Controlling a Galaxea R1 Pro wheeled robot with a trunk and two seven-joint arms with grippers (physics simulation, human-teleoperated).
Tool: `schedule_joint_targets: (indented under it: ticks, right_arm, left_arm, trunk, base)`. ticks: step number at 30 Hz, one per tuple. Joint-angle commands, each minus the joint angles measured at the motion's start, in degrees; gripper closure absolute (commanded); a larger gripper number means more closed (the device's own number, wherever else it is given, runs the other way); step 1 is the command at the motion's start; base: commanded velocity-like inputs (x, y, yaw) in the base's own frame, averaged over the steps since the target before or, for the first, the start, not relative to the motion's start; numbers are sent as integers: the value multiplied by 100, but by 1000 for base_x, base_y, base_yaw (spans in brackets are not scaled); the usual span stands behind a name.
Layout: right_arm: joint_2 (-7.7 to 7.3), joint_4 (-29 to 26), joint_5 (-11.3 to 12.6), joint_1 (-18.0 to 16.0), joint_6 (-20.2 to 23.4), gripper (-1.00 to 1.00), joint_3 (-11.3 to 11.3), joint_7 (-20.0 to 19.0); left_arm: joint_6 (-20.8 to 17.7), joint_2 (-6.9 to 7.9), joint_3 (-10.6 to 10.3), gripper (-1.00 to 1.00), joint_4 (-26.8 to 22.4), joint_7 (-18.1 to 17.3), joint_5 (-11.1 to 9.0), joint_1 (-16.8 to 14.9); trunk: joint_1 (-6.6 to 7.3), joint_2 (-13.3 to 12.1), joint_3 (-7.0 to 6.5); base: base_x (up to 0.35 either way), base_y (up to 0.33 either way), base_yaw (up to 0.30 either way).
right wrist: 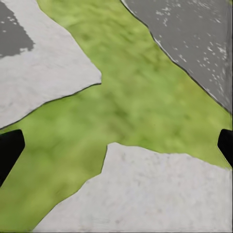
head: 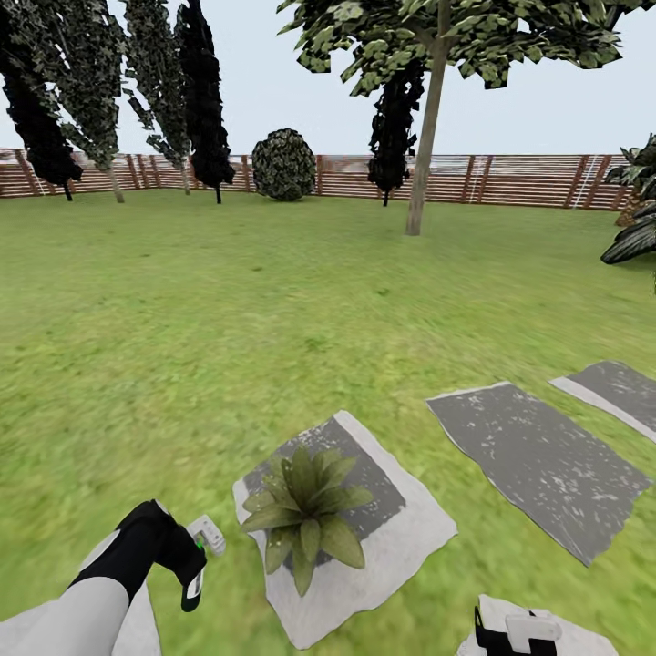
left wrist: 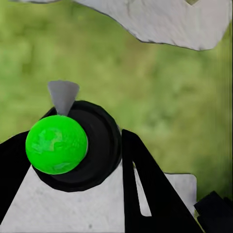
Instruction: Pick up the pesticide atomizer in the garden and spray insectifuge to fully cover both potted plants in the garden.
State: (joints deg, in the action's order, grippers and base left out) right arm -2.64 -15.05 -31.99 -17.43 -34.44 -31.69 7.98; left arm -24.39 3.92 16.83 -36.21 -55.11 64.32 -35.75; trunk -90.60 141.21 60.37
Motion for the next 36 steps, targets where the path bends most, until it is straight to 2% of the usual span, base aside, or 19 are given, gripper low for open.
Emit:
schedule_joint_targets:
  ticks: [1,6,11,17,20,26,36]
  right_arm:
    - [1,11,-61,-6,-19,-100,-24,36]
    - [1,11,-61,-6,-19,-100,-22,34]
    - [1,11,-61,-6,-19,-100,-22,36]
    - [1,16,-61,-6,-19,-100,-22,33]
    - [1,31,-61,-6,-19,-100,-22,34]
    - [1,37,-61,-6,-19,-100,-22,32]
    - [7,40,-61,-6,-19,-100,-22,35]
  left_arm:
    - [-41,-2,22,100,-6,-35,23,3]
    - [-39,21,22,100,133,-27,159,31]
    - [-50,76,54,100,280,8,185,33]
    - [-52,67,74,100,412,550,117,28]
    - [-48,24,76,100,434,594,105,26]
    - [-41,-172,80,100,447,606,84,25]
    - [-47,-217,111,100,453,615,-16,25]
  trunk:
    - [3,2,5]
    - [3,2,5]
    - [3,2,5]
    - [3,2,5]
    - [3,2,5]
    - [3,2,5]
    - [3,2,5]
  base:
    - [-201,-206,21]
    - [-62,-59,198]
    - [-2,-2,258]
    - [0,0,66]
    - [0,0,4]
    - [0,0,1]
    - [0,0,221]
